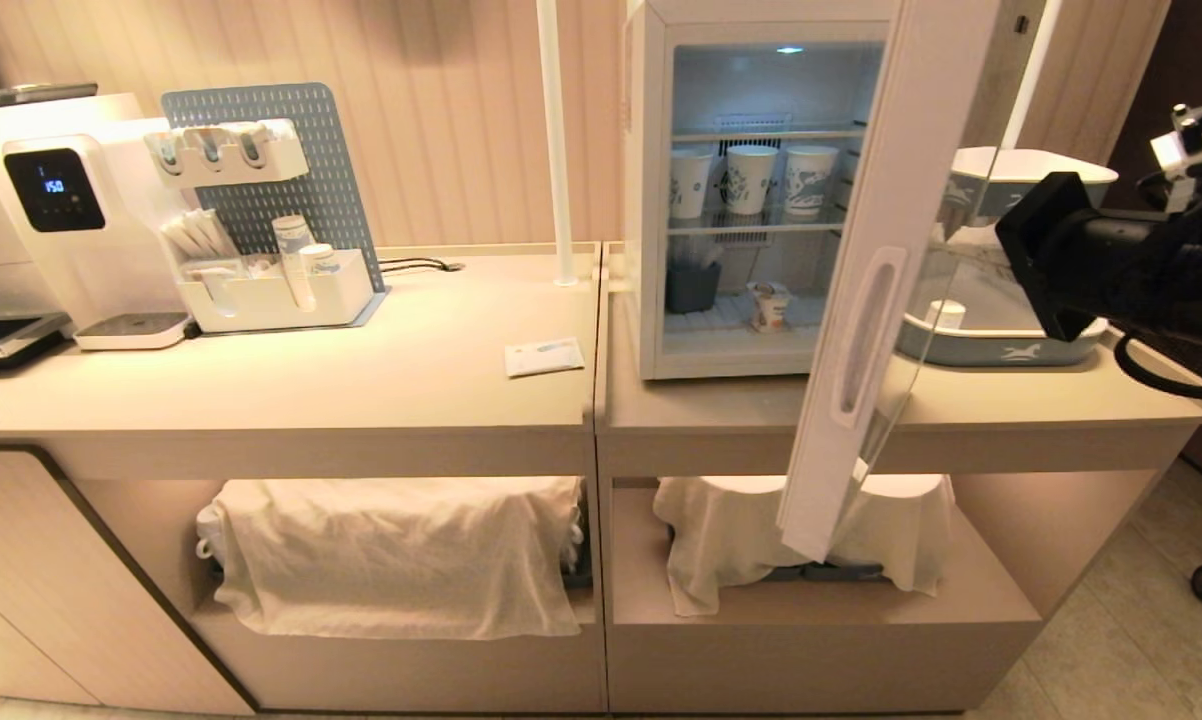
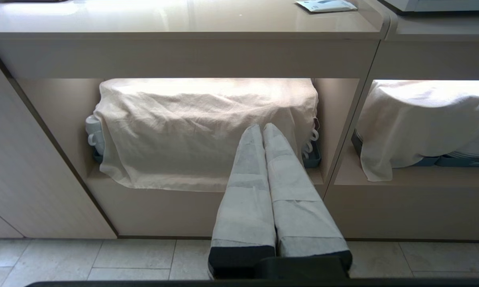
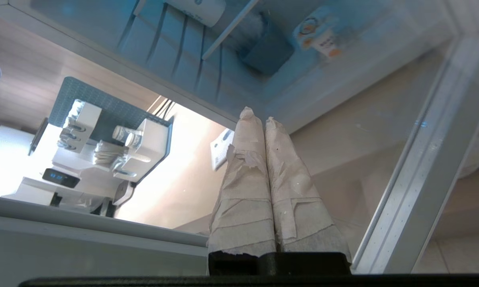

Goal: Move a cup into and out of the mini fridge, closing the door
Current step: Close the freezer door

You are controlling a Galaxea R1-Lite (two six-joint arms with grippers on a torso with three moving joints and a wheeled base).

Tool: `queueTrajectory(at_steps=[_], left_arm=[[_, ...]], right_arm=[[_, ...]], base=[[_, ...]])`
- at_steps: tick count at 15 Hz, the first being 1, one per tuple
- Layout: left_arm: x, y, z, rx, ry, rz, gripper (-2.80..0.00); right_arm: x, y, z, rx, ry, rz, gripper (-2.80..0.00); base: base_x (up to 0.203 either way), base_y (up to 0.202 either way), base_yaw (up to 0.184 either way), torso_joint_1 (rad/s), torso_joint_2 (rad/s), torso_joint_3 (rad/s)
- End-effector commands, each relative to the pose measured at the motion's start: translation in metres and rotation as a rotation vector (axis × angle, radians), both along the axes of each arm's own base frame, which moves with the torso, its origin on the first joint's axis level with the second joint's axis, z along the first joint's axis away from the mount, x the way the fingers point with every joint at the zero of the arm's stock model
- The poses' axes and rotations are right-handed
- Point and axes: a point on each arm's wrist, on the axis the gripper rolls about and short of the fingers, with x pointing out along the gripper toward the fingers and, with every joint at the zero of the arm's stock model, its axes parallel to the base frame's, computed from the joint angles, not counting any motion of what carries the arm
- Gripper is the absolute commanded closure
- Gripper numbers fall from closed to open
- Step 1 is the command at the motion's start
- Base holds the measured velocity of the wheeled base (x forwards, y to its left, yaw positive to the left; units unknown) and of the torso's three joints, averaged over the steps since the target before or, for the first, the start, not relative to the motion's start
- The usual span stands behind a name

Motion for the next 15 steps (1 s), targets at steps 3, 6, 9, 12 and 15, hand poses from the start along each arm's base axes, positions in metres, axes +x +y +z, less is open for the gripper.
queueTrajectory(at_steps=[3, 6, 9, 12, 15], left_arm=[[0.0, 0.0, 0.0, -0.001, -0.001, 0.0, 0.0], [0.0, 0.0, 0.0, -0.001, -0.001, 0.0, 0.0], [0.0, 0.0, 0.0, -0.001, 0.0, 0.001, 0.0], [0.0, 0.0, 0.0, -0.001, 0.0, 0.0, 0.0], [0.0, 0.0, 0.0, -0.001, 0.001, 0.0, 0.0]], right_arm=[[0.044, 0.014, -0.009, 0.006, 0.026, 0.02, 0.0], [0.073, 0.022, -0.014, 0.01, 0.021, 0.038, 0.0], [0.098, 0.028, -0.015, -0.004, -0.008, 0.056, 0.0], [0.113, 0.032, -0.02, -0.083, -0.036, 0.088, 0.0], [0.125, 0.034, -0.022, -0.154, -0.065, 0.106, 0.0]], base=[[0.0, 0.0, 0.0, 0.0, 0.0, 0.0], [0.0, 0.0, 0.0, 0.0, 0.0, 0.0], [0.0, 0.0, 0.0, 0.0, 0.0, 0.0], [0.0, 0.0, 0.0, 0.0, 0.0, 0.0], [0.0, 0.0, 0.0, 0.0, 0.0, 0.0]])
